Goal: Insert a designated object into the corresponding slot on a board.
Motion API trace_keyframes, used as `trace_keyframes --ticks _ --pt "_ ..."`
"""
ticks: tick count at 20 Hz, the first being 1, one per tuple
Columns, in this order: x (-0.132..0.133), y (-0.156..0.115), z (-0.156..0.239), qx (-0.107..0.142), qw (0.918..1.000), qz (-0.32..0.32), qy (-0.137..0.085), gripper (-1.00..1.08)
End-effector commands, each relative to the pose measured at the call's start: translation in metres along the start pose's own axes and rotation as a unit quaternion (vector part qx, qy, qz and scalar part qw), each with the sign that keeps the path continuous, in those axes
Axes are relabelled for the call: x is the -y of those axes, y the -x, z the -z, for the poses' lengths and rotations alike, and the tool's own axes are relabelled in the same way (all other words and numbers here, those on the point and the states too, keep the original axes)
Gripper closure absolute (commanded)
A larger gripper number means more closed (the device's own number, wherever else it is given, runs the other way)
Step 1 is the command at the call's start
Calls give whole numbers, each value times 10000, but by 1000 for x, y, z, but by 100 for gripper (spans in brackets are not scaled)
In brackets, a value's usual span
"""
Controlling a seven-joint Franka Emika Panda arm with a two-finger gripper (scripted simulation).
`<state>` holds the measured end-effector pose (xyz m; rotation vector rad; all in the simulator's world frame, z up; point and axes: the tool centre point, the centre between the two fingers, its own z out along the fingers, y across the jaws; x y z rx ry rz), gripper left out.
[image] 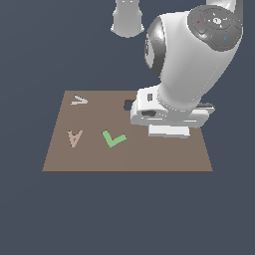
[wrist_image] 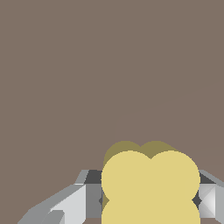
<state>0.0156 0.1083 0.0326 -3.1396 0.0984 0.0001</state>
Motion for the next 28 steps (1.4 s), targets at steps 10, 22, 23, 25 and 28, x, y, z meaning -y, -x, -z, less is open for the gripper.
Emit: trace_keyframes --ticks 10,22,23,25,28 --pt "-12 44 3 -5 9732 2302 1 108" --pt "-44 78 5 -4 8940 4481 3 108" --pt "-47 80 5 -4 8856 4645 4 108" --pt "-53 83 6 -4 8681 4963 4 108" --pt "-63 87 6 -3 8419 5396 5 108"
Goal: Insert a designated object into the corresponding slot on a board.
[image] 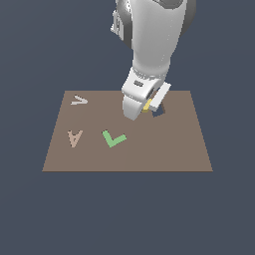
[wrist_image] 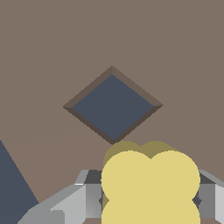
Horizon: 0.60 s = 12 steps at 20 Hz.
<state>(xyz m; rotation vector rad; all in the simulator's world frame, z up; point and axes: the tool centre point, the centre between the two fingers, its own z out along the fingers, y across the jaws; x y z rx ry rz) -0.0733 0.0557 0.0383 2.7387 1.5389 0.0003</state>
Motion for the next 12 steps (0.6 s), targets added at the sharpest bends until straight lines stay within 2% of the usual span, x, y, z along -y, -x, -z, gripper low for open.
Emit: trace_keyframes --ticks 1,12 --pt "-1 8 1 -1 9991 420 3 108" --pt "-10 33 2 1 9862 1656 4 108"
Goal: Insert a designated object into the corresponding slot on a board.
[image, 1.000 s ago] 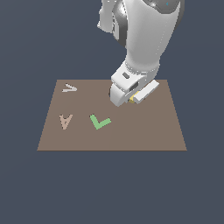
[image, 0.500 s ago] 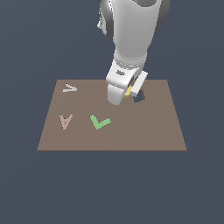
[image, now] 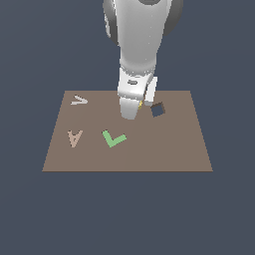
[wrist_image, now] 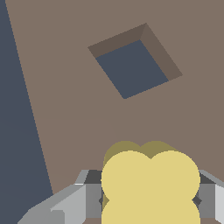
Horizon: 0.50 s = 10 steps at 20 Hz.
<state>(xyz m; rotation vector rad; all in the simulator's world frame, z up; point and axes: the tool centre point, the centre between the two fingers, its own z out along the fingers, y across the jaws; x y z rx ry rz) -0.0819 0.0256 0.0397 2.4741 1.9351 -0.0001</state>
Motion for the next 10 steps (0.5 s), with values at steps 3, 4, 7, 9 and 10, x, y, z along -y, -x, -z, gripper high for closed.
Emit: trace_keyframes --ticks 3,4,7,9,10 --pt "-1 7 1 0 9994 351 2 108" --pt "-2 8 1 0 9992 407 2 108" --pt "-3 11 1 0 9985 539 2 108" --pt "-3 12 1 1 9982 596 2 108" --pt "-3 12 1 1 9981 616 2 108"
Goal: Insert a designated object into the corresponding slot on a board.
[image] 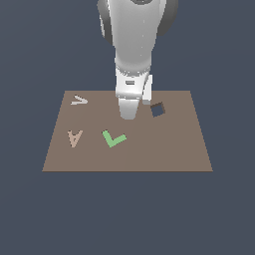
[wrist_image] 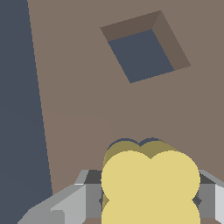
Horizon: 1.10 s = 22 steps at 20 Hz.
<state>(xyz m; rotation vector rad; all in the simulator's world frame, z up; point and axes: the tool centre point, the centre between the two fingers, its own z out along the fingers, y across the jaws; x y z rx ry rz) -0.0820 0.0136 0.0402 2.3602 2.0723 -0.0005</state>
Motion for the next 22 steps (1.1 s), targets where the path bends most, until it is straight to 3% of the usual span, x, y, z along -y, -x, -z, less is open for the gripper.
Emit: trace_keyframes --ticks 1,12,13,22 --pt "0 1 0 0 10000 63 2 108" --pt "-1 1 -10 4 10000 76 9 108" --pt "-1 1 -10 4 10000 76 9 -92" --pt "-1 1 -10 4 10000 76 9 -92"
